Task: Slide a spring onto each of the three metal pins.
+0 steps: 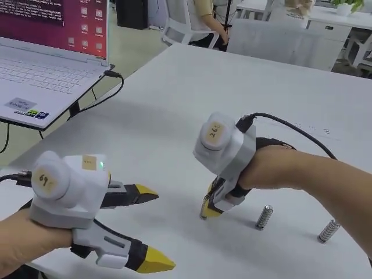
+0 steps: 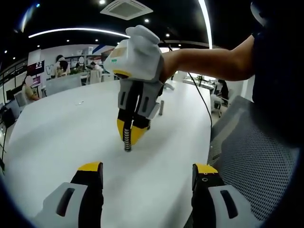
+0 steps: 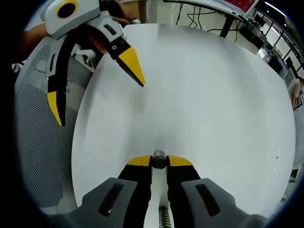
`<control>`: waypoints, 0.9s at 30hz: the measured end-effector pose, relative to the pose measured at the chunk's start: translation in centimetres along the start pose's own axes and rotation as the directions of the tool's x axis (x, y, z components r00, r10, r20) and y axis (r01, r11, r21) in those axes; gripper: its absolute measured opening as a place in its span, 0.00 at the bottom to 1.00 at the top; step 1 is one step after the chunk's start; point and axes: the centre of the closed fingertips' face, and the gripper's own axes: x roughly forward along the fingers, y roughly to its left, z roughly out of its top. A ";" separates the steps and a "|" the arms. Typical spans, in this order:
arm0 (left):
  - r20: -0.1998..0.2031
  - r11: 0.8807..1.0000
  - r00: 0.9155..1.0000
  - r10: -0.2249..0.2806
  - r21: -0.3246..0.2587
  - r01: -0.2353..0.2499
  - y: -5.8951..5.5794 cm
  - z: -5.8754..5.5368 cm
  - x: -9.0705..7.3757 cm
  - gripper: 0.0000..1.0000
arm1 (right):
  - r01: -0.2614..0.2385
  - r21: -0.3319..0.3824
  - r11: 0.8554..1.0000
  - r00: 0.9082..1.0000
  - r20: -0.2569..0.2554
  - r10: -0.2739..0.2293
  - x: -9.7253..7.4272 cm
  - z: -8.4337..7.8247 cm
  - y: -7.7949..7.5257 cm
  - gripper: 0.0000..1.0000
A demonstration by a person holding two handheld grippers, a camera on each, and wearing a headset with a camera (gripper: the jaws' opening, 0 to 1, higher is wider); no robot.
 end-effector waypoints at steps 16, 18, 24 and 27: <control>-0.001 1.000 1.000 -0.003 -0.003 0.003 0.0 0.0 0.2 0.73 | 0.010 0.024 1.000 1.000 0.012 -0.010 -0.2 -0.7 -0.3 0.16; -0.001 1.000 1.000 -0.005 -0.002 0.005 0.0 0.0 0.3 0.73 | 0.012 0.030 0.999 1.000 0.016 -0.012 -0.3 -0.8 -0.3 0.16; -0.002 1.000 1.000 -0.010 -0.002 0.010 -0.2 0.1 0.5 0.73 | 0.023 0.051 0.998 0.999 0.034 -0.025 -0.7 -1.2 -0.3 0.17; -0.002 1.000 1.000 -0.011 -0.001 0.011 -0.2 0.2 0.6 0.73 | 0.029 0.068 0.997 0.998 0.055 -0.033 -1.1 -1.3 -0.2 0.18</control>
